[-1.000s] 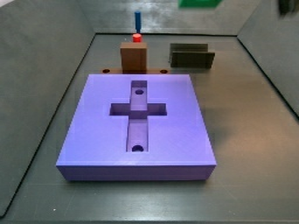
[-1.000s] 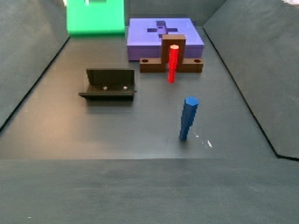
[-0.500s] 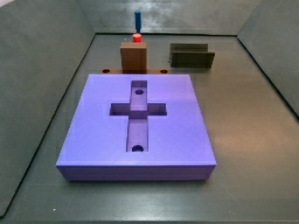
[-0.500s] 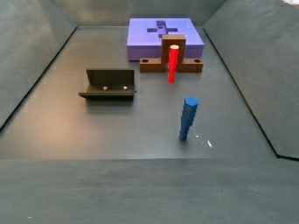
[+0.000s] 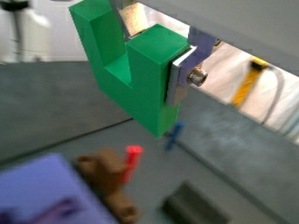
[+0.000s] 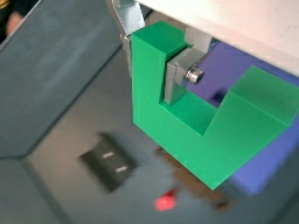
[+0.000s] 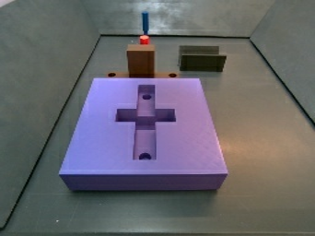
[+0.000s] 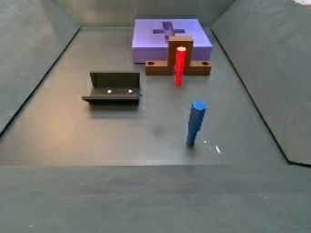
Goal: Pick up the green object. Move up. Place the green object on the fixture. Regrasp the green object. Move to above the board. Insert the green object.
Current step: Move to above the board, then insert the green object.
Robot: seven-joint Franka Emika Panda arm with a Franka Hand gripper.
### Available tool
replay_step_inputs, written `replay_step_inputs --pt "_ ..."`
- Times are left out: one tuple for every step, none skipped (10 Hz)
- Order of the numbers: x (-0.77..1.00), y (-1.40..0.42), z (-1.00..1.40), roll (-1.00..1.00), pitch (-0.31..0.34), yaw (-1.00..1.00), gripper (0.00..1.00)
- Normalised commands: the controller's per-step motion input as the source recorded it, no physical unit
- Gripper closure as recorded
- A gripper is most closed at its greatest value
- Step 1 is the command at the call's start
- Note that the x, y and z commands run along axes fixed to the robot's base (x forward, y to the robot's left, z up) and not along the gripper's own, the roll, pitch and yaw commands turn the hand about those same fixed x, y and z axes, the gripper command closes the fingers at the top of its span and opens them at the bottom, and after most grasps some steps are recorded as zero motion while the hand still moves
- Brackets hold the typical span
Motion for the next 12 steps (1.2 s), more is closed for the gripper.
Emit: replay_step_inputs --pt "-0.73 -0.72 0.11 -1.00 -0.049 -0.06 1.00" --pt "-0.33 -0.29 0.03 -1.00 -0.031 -0.06 1.00" --pt "-0.18 -0.16 0.03 -1.00 -0.018 -0.06 1.00" --pt "-0.14 -0.12 0.02 -1.00 -0.023 -0.06 1.00" --pt "-0.10 -0.02 0.00 -0.64 -0.034 -0.03 1.00" --pt "-0.08 0.01 0.00 -0.48 -0.041 -0.03 1.00" --pt "-0.04 0.00 0.00 -0.24 -0.033 -0.02 1.00" --pt "-0.01 0.00 -0.17 -0.16 -0.079 0.00 1.00" --pt "0.00 0.00 -0.13 -0.18 -0.060 0.03 1.00" --pt "0.00 0.00 -0.35 -0.16 -0.091 0.00 1.00" --pt "0.00 -0.20 -0.51 -0.26 -0.181 0.00 1.00" --pt "0.03 -0.22 -0.48 -0.26 -0.206 0.00 1.00"
